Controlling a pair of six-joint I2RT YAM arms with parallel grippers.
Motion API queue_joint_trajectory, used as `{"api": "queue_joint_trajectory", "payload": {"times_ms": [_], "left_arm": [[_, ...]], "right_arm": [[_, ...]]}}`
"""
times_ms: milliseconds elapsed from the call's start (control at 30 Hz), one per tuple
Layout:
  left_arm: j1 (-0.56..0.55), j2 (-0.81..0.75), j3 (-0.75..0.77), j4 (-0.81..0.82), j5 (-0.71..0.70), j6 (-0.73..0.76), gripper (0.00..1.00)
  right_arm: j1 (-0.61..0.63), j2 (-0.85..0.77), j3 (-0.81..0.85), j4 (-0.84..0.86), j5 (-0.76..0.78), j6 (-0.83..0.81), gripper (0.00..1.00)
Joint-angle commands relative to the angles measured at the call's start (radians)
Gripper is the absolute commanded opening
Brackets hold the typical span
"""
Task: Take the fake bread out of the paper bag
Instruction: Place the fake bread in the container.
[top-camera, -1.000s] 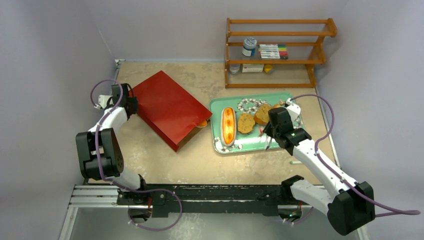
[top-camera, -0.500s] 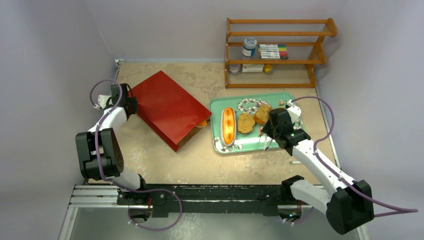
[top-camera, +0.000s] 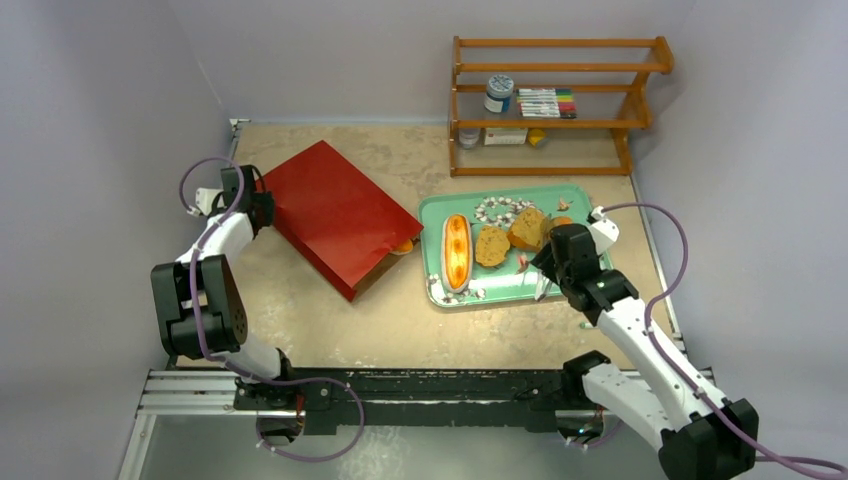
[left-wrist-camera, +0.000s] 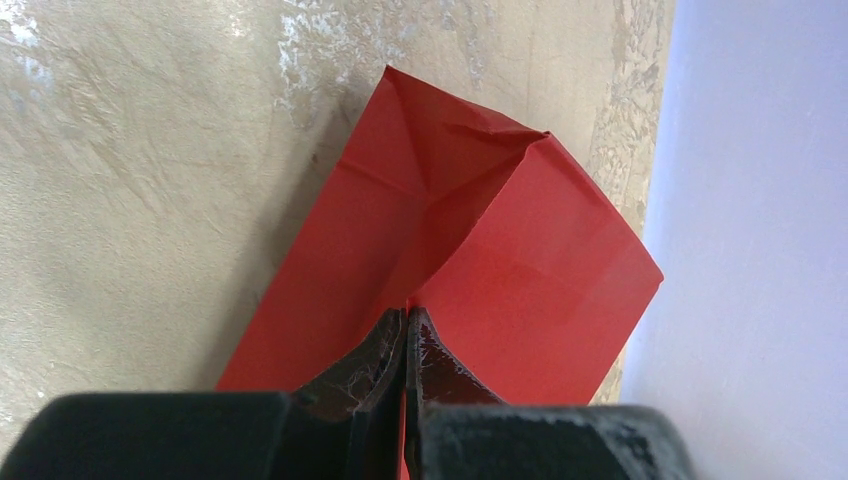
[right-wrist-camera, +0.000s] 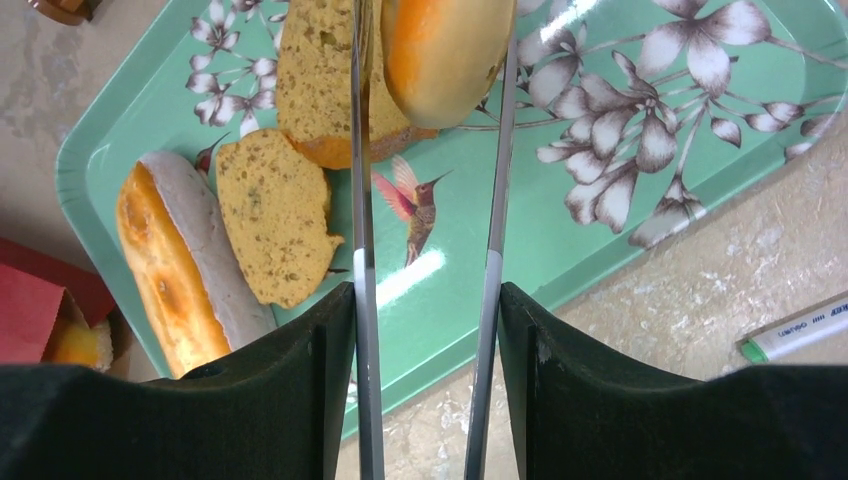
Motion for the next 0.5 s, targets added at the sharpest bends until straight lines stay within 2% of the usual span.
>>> {"api": "queue_joint_trajectory", "payload": {"times_ms": [0, 200, 467], "left_arm": [[0.01, 0.005, 0.044, 0.032, -0.001, 0.012, 0.0], [0.009, 0.01, 0.044, 0.035, -0.002, 0.015, 0.0], [0.008, 0.025, 0.043, 0.048, 0.006, 0.011, 0.0]], "right_arm": [[-0.005, -0.012, 0.003, -0.029, 0.032, 0.062, 0.55], [-0.003, -0.045, 0.005, -0.049, 0.061, 0.098, 0.55], [-0.003, -0.055, 0.086, -0.111, 0.113, 0.136, 0.56]]}}
